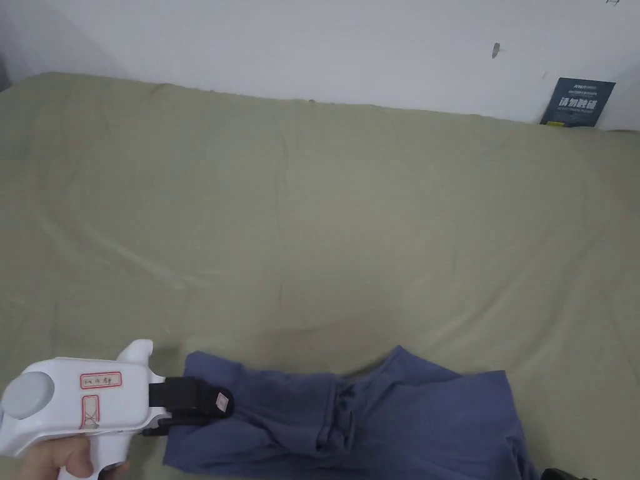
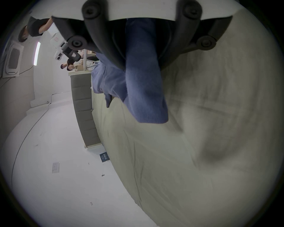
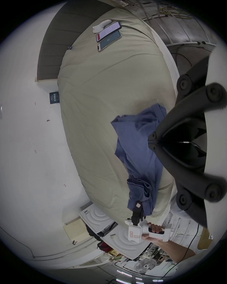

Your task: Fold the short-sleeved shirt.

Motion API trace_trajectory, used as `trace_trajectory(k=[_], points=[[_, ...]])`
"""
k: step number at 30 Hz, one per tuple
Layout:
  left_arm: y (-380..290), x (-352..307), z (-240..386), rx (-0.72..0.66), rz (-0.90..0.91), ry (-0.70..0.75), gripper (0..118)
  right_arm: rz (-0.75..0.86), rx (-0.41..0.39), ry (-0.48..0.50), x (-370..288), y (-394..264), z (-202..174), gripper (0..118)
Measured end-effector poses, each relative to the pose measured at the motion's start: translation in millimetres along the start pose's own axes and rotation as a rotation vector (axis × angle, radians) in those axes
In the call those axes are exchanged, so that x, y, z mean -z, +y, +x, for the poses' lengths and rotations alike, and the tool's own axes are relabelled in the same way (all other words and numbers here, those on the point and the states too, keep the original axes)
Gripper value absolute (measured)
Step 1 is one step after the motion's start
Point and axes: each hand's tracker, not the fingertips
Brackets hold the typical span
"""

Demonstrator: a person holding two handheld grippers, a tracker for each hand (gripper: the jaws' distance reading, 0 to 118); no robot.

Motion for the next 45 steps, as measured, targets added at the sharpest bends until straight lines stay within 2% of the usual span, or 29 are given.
trace_trajectory(k=[4,7,8,12,18,22,28,31,32,33,35,36,37,43,44,45], points=[[-4,-47,9,-0.001,0.080,0.064,10,0.023,0.005,0.013,-5,2,5,0],[-6,-94,18,-0.007,0.151,0.212,10,0.035,-0.007,0.024,-7,4,5,0],[-6,-108,27,0.029,0.164,0.285,10,0.040,-0.012,0.028,-9,4,5,0],[-11,-117,82,0.124,0.185,0.541,10,0.052,-0.026,0.035,-12,1,5,0],[-32,-65,175,0.299,0.147,0.641,10,0.064,-0.009,0.045,-21,-6,11,0],[-49,-17,227,0.419,0.115,0.645,10,0.076,-0.010,0.034,-29,-8,18,0],[-80,93,254,0.615,0.012,0.756,10,0.096,0.031,0.024,-36,-9,33,0],[-93,148,251,0.644,-0.040,0.801,10,0.092,0.053,0.011,-39,-11,39,0],[-96,163,249,0.635,-0.037,0.801,13,0.089,0.058,0.009,-40,-12,41,0],[-97,169,247,0.613,-0.045,0.783,36,0.090,0.062,0.001,-41,-13,42,0],[-96,177,244,0.581,-0.079,0.663,112,0.086,0.072,-0.008,-41,-13,46,0],[-95,176,243,0.560,-0.081,0.640,116,0.083,0.080,-0.014,-41,-13,48,0],[-94,168,243,0.550,-0.051,0.645,113,0.083,0.086,-0.017,-41,-12,49,0],[-57,81,240,0.393,0.020,0.402,107,0.077,0.089,-0.016,-36,-10,49,0],[-53,60,236,0.376,0.063,0.355,103,0.074,0.086,-0.015,-35,-9,48,0],[-49,41,231,0.347,0.104,0.311,82,0.070,0.082,-0.010,-33,-10,47,0]])
